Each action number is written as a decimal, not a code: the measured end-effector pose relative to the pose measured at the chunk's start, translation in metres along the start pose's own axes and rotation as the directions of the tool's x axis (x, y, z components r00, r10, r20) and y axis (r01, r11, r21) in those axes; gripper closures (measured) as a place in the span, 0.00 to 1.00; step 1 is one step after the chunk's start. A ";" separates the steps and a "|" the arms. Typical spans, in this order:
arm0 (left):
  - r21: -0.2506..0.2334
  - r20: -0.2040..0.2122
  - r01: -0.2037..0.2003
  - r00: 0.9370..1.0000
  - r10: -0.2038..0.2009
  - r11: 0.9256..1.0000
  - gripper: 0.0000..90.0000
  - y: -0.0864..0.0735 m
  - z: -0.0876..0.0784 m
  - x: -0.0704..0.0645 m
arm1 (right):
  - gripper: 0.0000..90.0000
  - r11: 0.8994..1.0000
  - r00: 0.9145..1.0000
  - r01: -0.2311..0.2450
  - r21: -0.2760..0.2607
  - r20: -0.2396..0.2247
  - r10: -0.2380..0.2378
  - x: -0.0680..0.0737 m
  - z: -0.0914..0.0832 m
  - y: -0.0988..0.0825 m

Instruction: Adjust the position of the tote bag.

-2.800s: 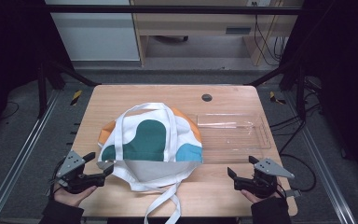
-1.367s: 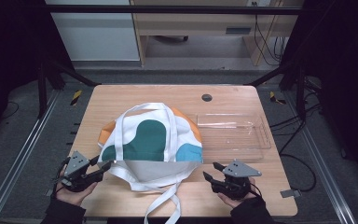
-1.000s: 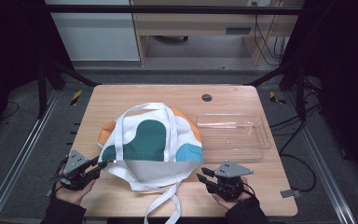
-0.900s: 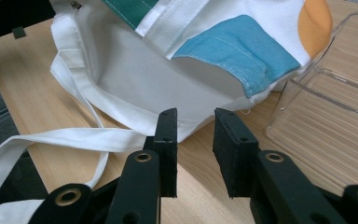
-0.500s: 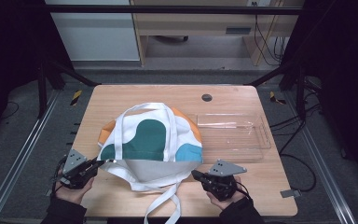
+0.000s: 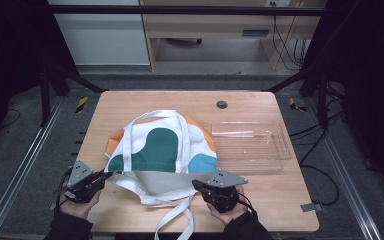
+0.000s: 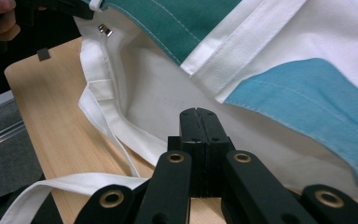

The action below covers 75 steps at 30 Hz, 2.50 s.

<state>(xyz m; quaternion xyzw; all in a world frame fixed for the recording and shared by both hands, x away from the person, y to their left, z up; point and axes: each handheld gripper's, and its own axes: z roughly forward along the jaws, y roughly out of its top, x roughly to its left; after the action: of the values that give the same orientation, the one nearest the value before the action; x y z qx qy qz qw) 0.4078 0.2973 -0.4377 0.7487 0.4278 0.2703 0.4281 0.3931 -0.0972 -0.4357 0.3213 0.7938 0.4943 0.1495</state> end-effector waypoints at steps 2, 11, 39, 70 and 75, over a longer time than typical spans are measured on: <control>-0.001 0.002 0.006 1.000 -0.006 1.000 0.96 0.000 0.000 0.000 | 1.00 1.000 1.000 0.000 0.001 0.001 0.000 0.001 0.005 0.000; -0.001 -0.004 0.006 1.000 -0.006 1.000 0.96 0.000 0.001 -0.001 | 1.00 0.999 0.999 0.030 0.018 -0.021 -0.029 0.014 0.032 0.000; -0.002 0.000 0.003 1.000 -0.003 1.000 0.96 0.000 0.001 -0.001 | 1.00 0.999 0.996 0.000 -0.054 0.092 0.005 0.020 0.064 0.006; 0.005 0.025 -0.018 1.000 0.018 1.000 0.97 0.000 0.003 -0.004 | 1.00 0.980 0.995 0.019 -0.199 0.101 0.002 0.017 0.035 0.046; 0.005 0.028 -0.021 0.999 0.021 1.000 0.97 -0.001 0.003 -0.003 | 1.00 0.980 0.995 0.017 -0.197 0.100 0.003 0.016 0.036 0.047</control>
<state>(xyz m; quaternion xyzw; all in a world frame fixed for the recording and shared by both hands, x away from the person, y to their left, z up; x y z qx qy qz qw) 0.4081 0.2933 -0.4396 0.7580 0.4145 0.2634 0.4292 0.4178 -0.0472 -0.4099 0.3263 0.7334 0.5535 0.2219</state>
